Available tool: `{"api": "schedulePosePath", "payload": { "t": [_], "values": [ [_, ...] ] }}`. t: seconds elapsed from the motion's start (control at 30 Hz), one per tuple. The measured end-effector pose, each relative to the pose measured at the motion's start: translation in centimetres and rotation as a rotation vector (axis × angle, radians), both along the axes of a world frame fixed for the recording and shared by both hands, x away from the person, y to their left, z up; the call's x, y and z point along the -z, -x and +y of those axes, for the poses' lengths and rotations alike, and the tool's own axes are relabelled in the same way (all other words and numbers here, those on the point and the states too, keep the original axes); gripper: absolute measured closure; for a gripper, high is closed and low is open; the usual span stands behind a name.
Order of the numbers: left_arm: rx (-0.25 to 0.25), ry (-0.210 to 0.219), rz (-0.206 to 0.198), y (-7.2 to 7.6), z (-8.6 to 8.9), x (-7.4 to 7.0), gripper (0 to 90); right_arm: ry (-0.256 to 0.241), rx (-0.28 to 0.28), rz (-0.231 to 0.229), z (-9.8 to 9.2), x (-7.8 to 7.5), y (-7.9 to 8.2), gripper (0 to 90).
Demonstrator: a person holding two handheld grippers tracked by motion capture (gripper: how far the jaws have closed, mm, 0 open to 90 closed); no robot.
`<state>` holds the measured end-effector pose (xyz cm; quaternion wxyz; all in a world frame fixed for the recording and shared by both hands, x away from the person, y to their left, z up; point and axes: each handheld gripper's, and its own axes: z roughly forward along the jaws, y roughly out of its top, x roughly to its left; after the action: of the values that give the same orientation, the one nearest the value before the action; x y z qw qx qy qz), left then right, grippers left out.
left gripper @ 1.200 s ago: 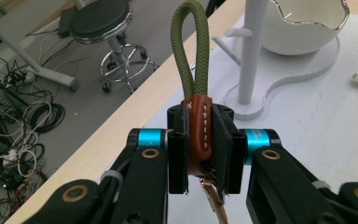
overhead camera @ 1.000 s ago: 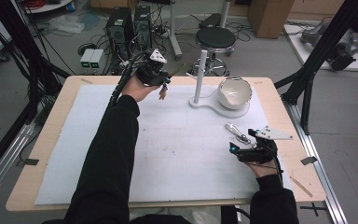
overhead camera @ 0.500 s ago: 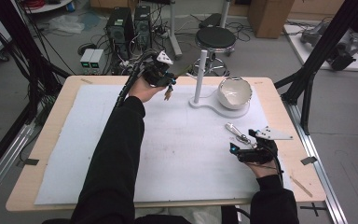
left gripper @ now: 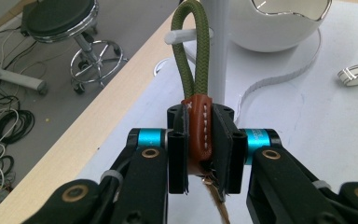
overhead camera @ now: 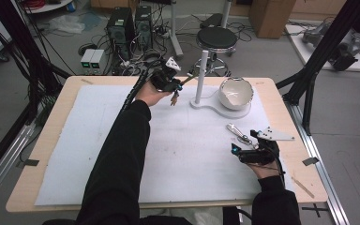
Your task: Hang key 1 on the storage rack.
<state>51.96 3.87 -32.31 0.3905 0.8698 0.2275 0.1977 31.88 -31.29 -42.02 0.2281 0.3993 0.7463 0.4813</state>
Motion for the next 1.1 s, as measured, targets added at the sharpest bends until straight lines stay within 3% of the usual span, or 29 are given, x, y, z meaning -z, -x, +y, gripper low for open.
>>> {"api": "schedulePosePath", "payload": {
  "t": [0.23,0.5,0.53,0.57,0.6,0.63,0.73,0.77,0.8,0.83,0.87,0.9,0.93,0.97,1.0,1.1],
  "values": [
    [0.0,0.005,0.014,-0.1,-0.4,0.5,76.6,-0.003,0.001,-0.001,0.0,0.0,0.0,0.6],
    [0.011,0.004,0.063,0.0,-0.7,1.5,74.7,0.002,-0.001,0.004,0.0,0.0,0.0,0.6],
    [0.014,0.031,0.081,0.0,-0.6,1.5,68.2,0.001,0.009,0.0,-0.1,0.0,0.0,0.6],
    [0.014,0.031,0.081,0.0,-0.6,1.5,60.4,0.001,0.009,0.0,-0.1,0.0,0.0,0.6],
    [0.019,0.061,0.114,-0.1,-0.5,1.5,46.9,-0.014,0.011,-0.007,-0.2,-0.2,0.1,0.6],
    [0.022,0.067,0.134,-0.1,-0.5,1.6,46.9,-0.014,0.011,-0.007,-0.2,-0.2,0.1,0.6],
    [0.01,0.058,0.151,0.0,-0.5,1.8,21.3,-0.017,0.014,-0.007,-0.3,-0.2,0.2,0.6],
    [0.011,0.066,0.162,0.0,-0.5,1.8,21.3,-0.017,0.014,-0.007,-0.3,-0.2,0.2,0.6],
    [0.025,0.072,0.174,0.0,-0.5,1.8,10.4,-0.008,0.011,-0.006,-0.2,-0.2,0.2,0.6],
    [0.025,0.072,0.174,0.0,-0.5,1.8,6.0,-0.008,0.011,-0.006,-0.2,-0.2,0.2,0.6],
    [0.058,0.108,0.208,0.0,-0.4,1.8,1.7,-0.001,0.01,-0.008,-0.1,-0.1,0.2,0.6],
    [0.058,0.108,0.208,0.0,-0.4,1.8,1.7,-0.001,0.01,-0.008,-0.1,-0.1,0.2,0.6],
    [0.097,0.129,0.246,0.0,-0.3,1.7,1.7,-0.003,0.01,-0.009,-0.1,-0.1,0.2,0.6],
    [0.097,0.129,0.246,0.0,-0.3,1.7,1.7,-0.003,0.01,-0.009,-0.1,-0.1,0.2,0.6],
    [0.092,0.101,0.25,0.2,-0.2,1.6,1.7,-0.014,0.011,-0.01,-0.2,-0.2,0.2,0.6],
    [0.085,0.081,0.249,0.3,0.0,1.6,1.7,-0.018,0.012,-0.013,-0.3,-0.2,0.2,0.6]
  ]
}}
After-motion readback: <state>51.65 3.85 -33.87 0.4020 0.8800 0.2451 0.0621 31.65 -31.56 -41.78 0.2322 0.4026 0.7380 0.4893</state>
